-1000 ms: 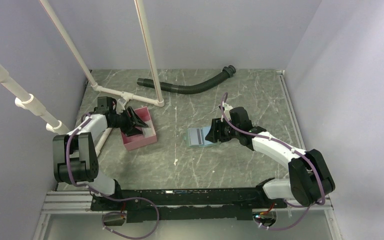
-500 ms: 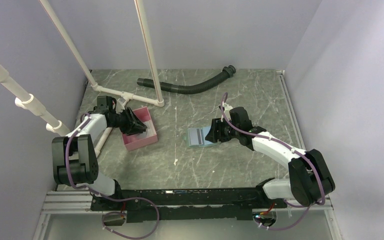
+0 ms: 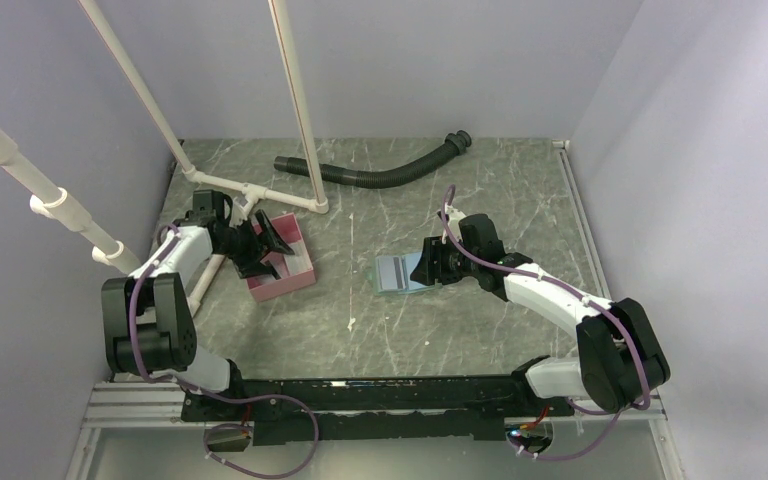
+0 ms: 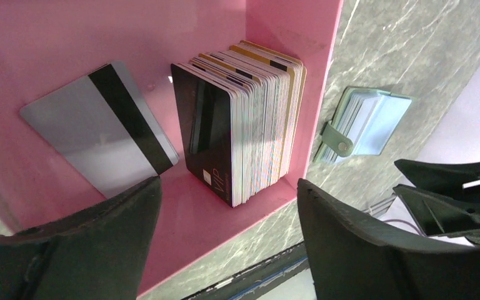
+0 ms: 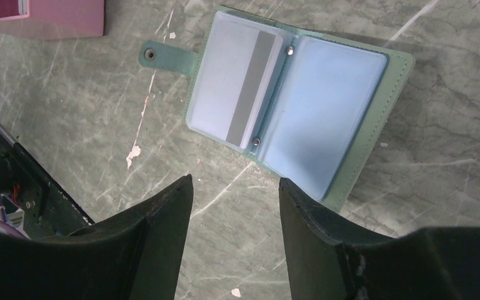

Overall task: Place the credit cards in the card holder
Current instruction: Pick up the credit card from the storage box.

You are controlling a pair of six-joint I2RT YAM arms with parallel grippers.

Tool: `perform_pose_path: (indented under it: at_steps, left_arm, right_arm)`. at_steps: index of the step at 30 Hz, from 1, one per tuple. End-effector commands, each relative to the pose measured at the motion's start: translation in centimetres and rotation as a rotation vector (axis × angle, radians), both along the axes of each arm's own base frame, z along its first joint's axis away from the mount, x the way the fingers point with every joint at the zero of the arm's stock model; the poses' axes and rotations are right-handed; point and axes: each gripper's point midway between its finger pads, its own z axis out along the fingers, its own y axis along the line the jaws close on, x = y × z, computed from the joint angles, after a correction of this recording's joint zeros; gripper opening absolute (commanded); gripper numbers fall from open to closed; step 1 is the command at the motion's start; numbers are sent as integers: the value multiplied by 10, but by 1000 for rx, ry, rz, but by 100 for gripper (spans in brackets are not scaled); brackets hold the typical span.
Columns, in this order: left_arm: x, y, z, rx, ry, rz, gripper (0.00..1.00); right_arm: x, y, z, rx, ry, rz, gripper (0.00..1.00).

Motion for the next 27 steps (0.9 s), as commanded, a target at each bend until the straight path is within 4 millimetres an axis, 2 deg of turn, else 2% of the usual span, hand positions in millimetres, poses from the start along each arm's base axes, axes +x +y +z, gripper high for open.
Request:
perform_pose_path:
  at_steps: [1,8,13,20,24,27]
  left_arm:
    - [2,7,11,56,-62,5,88]
    - [25,-12,7,-87,-115,-2,90]
    - [29,-16,1,-110,-102,3,89]
    - [26,-30,7,-204,-105,-11,72]
    - [26,-28,13,-189,-111,-10,60]
    - [26,-26,15,-178,-113,-10,56]
  right_arm:
    - [12,7,16,34,-59,9,56]
    - [12,8,15,30,-55,11,55]
    - [12,7,16,27,-59,8,55]
    - [13,8,15,32,-55,9,55]
    - [13,8,15,30,-55,9,55]
    - [12,9,14,30,-53,12,55]
